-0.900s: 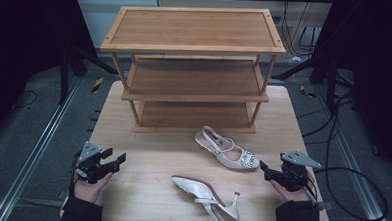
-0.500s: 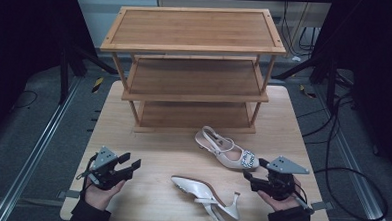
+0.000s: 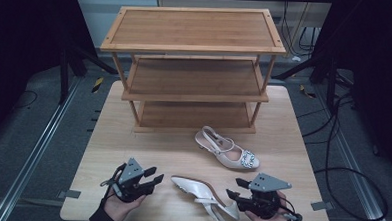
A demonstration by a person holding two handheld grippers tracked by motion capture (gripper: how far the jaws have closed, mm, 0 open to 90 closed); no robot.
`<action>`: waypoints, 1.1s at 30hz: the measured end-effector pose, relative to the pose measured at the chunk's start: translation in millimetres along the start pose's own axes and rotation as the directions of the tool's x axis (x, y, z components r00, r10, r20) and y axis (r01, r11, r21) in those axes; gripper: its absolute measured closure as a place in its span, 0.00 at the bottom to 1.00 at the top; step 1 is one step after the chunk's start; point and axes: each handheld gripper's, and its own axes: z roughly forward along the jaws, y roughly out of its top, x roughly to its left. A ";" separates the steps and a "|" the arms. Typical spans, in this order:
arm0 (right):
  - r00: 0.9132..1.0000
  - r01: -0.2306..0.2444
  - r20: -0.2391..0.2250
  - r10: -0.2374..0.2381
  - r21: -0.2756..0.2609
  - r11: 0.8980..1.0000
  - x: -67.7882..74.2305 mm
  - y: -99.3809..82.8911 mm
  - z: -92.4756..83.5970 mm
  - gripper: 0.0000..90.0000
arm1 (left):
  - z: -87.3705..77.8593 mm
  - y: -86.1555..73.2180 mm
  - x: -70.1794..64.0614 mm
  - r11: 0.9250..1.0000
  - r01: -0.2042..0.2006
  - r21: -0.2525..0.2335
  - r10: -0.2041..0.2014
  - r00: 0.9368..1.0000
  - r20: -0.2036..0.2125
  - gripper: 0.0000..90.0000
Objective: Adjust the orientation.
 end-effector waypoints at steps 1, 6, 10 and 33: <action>1.000 0.004 -0.014 -0.004 0.001 1.000 2.9 -0.1 0.3 0.57 | 1.8 -0.1 -2.1 1.000 -0.005 0.003 0.005 1.000 0.005 0.67; 0.997 0.033 -0.074 -0.032 0.007 0.999 17.7 -1.3 4.3 0.62 | 9.8 -0.8 -7.3 0.999 -0.022 0.027 0.022 1.000 0.007 0.70; 0.993 0.061 -0.102 -0.057 0.035 0.998 27.2 -3.8 13.0 0.64 | 12.1 -0.9 -9.2 0.999 -0.028 0.029 0.028 1.000 0.011 0.72; 0.993 0.041 -0.110 -0.033 0.074 0.996 15.1 -6.6 27.3 0.90 | 33.8 16.0 -13.6 0.999 -0.044 0.000 0.044 0.998 0.036 0.77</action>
